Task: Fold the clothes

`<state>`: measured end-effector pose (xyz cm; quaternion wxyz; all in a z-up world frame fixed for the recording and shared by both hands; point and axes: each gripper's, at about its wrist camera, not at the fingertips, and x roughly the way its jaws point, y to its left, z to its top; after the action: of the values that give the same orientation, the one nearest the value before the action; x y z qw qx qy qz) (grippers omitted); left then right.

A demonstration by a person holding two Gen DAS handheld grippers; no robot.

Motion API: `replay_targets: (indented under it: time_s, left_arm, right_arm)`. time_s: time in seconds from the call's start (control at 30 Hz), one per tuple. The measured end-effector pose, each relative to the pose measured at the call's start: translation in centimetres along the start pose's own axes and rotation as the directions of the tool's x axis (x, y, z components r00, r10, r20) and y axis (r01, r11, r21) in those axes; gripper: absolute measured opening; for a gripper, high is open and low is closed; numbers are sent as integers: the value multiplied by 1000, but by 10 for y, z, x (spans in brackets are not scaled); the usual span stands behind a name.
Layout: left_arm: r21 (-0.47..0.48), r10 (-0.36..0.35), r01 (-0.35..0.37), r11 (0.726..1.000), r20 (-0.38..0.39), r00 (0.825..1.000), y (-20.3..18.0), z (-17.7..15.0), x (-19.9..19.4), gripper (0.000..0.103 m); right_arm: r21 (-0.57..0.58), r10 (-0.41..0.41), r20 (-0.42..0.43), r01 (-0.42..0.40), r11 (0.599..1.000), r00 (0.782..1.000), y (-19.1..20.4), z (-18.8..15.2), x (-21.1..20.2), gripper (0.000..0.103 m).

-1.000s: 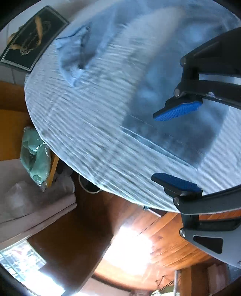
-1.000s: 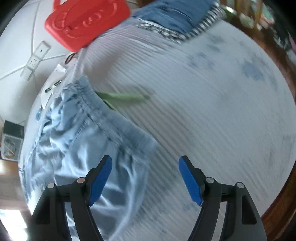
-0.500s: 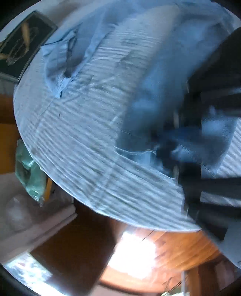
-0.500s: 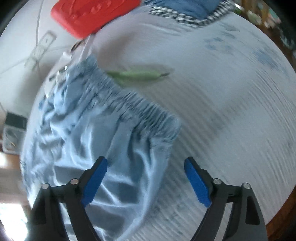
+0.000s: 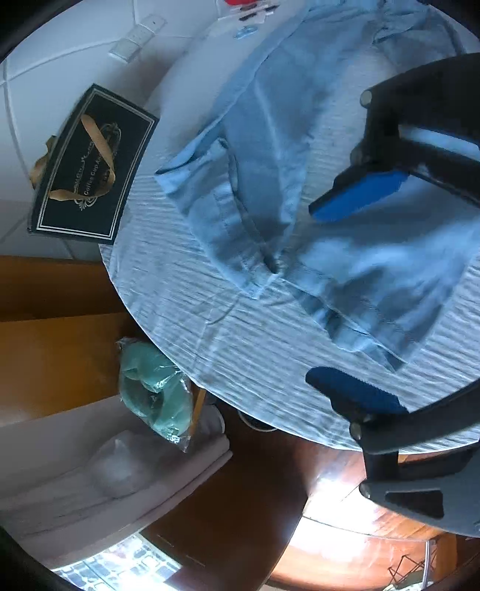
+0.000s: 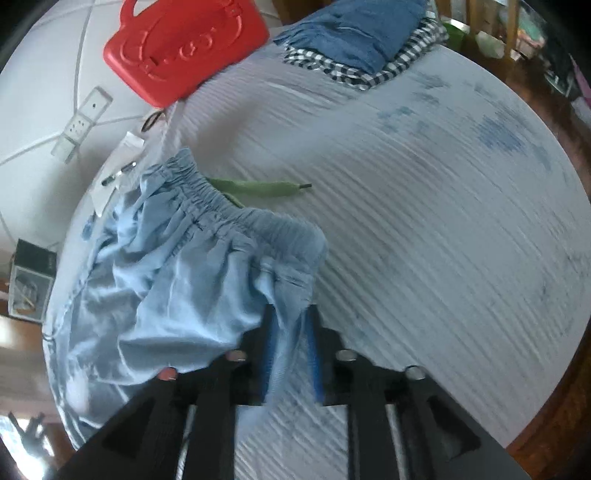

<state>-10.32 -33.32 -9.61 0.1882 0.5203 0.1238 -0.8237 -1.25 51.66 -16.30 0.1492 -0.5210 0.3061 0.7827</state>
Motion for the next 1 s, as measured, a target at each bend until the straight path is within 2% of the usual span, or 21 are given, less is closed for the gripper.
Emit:
replay_targets:
  time_s: [0.03,0.1,0.27,0.33,0.4,0.5,0.57,0.63,0.67,0.7,0.77,0.8,0.87,0.9,0.97,1.0]
  left_arm:
    - [-18,1,-1,1000,-19,1000,7,-7,0,82]
    - [-53,10,-12,999,-53,999,18,-21,4,82]
    - [-136,11,-32,990,-152,988,43,-70,28,82]
    - [-163,-12,-16,987,-167,986,43,-78,37,75]
    - [-180,-32,-1,984,-179,983,39,-83,46,75]
    - [-174,-45,9,985,-203,978,29,-80,57,75]
    - [-147,-39,12,989,-181,983,19,-67,45,64]
    - [-120,-34,15,993,-158,987,9,-54,34,11]
    - [-107,-32,16,994,-147,989,4,-47,29,7]
    - [-93,-29,17,995,-135,990,-1,-40,23,7]
    - [-66,-25,18,998,-112,993,-11,-27,12,7]
    - [-53,-24,18,998,-100,995,-16,-20,6,7]
    - [-26,-21,19,999,-77,997,-26,-7,-5,7]
    - [-12,-19,19,1000,-65,998,-31,-1,-11,7]
    - [5,-38,38,999,7,999,-39,28,-45,7]
    - [11,-57,56,998,55,997,-41,43,-67,7]
  right_arm:
    - [18,8,5,-8,1000,1000,-4,-1,-2,32]
    - [32,27,2,-27,999,1000,-8,-3,-4,35]
    - [40,59,-30,-58,998,998,-18,-9,-3,35]
    - [50,71,-51,-68,996,996,-20,-10,0,35]
    - [64,89,-66,-84,994,994,-21,-11,3,36]
    - [69,96,-76,-91,993,992,-20,-10,7,46]
    - [64,91,-82,-86,994,992,-18,-8,11,53]
    - [53,79,-84,-75,996,993,-15,-5,17,64]
    - [50,73,-83,-69,996,994,-13,-4,20,66]
    - [47,67,-85,-63,997,994,-10,-3,26,71]
    - [33,56,-98,-52,998,994,-4,0,38,72]
    - [20,46,-107,-44,999,993,1,1,44,70]
    - [-24,16,-126,-19,1000,992,12,2,54,23]
    - [-34,13,-128,-17,999,992,17,3,56,5]
    - [-18,53,-97,-55,998,994,25,11,48,4]
    - [-6,93,-54,-93,996,994,28,18,34,4]
